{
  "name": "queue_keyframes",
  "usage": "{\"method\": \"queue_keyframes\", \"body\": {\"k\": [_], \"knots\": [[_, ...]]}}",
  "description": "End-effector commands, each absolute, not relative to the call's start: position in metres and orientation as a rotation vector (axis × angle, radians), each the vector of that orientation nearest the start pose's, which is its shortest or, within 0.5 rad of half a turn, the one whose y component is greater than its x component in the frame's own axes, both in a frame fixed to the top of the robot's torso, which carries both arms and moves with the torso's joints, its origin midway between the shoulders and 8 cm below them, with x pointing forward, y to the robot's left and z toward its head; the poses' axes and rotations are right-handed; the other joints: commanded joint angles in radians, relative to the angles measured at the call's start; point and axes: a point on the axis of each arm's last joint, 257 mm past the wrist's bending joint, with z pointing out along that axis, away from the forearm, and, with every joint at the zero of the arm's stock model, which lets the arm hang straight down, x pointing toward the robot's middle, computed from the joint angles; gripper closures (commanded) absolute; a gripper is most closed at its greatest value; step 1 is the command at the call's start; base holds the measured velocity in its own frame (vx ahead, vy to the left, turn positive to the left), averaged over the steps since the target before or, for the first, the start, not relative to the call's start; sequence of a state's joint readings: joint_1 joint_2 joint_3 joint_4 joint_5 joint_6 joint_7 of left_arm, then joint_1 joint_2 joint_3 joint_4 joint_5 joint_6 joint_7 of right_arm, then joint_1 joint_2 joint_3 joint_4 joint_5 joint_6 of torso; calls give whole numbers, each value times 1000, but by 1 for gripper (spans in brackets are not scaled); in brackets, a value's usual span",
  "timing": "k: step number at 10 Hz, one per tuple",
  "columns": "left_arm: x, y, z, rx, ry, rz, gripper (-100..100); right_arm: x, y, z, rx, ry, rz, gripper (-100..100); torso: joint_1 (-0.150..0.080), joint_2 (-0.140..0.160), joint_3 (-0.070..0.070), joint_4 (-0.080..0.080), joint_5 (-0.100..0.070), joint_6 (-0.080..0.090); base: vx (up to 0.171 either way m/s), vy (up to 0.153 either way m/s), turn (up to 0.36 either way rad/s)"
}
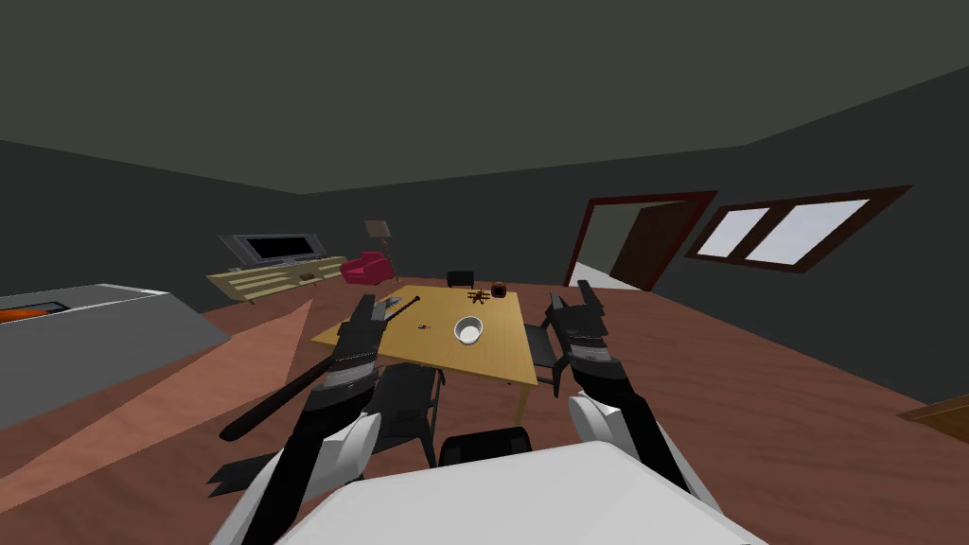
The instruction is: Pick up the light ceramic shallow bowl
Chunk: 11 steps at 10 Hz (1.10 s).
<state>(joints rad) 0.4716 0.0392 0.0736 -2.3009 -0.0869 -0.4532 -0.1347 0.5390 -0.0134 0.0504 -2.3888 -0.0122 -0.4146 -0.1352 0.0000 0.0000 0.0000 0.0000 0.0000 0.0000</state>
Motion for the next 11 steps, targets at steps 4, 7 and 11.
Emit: {"method": "queue_keyframes", "body": {"k": [4,7,11], "knots": [[383,290,1,-577,832,-1031,-100,336,-265,44,726,587,1471,0,0,-1,-1,0,0,0,8,-9,-47],[411,295,-31,-647,922,-1002,-100,336,-265,44,726,587,1471,0,-1,-1,-1,0,0,0,11,-11,-55],[440,301,-70,-732,1022,-965,-100,336,-265,44,726,587,1471,0,0,-1,0,0,0,0,9,-10,-51]]}}
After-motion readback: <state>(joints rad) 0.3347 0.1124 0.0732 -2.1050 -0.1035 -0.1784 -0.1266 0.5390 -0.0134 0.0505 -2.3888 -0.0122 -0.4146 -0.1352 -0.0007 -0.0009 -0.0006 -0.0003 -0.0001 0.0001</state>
